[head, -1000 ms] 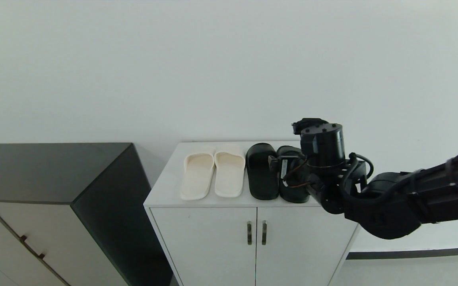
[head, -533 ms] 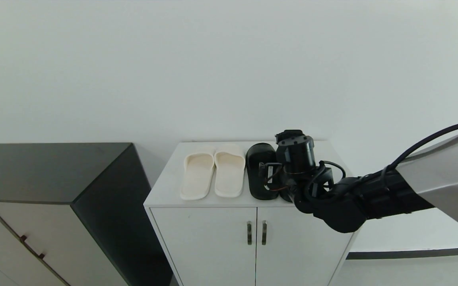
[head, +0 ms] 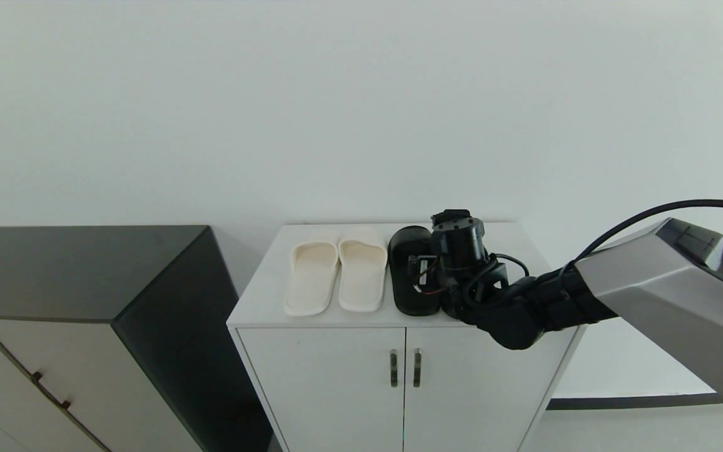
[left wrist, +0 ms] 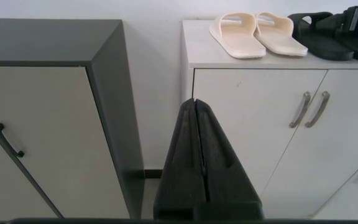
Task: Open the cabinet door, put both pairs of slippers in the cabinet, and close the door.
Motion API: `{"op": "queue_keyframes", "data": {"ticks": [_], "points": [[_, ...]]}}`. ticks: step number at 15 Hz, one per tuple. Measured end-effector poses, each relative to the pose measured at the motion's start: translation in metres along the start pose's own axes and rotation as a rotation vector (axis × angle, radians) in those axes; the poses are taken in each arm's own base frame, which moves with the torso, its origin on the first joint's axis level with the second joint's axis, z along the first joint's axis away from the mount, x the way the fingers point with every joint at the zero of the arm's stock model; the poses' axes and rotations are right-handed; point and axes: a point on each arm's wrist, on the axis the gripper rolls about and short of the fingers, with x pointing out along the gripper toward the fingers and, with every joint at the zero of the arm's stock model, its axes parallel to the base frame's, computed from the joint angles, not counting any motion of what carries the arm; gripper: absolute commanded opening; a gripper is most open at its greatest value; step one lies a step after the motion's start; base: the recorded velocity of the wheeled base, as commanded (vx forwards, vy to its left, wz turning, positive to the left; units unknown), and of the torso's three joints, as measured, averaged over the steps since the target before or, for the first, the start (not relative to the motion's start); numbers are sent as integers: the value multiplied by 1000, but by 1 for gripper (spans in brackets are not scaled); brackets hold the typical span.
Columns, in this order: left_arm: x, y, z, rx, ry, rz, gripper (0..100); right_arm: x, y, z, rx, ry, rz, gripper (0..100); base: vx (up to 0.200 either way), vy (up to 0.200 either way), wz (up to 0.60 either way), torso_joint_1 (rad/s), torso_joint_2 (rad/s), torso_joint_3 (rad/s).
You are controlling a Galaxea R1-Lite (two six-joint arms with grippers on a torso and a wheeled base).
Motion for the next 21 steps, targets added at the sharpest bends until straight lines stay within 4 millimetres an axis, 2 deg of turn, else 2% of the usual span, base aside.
{"op": "queue_keyframes", "data": {"ticks": [4,5,11,15,18,21], "points": [[0,0,0,0,0,0,0,15,-3,4,-20,-20,2,100,0,0,0,0,0,0],[0,0,0,0,0,0,0,19,-4,5,-19,-24,5,0,0,0,0,0,0,0],[0,0,0,0,0,0,0,35,-6,2,-25,-32,-9,0,0,0,0,0,0,0],[0,0,0,0,0,0,0,36,-7,3,-28,-38,-12,0,0,0,0,0,0,0],[0,0,0,0,0,0,0,21,-11,18,-46,-53,-9,0,0,0,0,0,0,0],[0,0,0,0,0,0,0,-7,-18,34,-66,-52,24,0,0,0,0,0,0,0]]}}
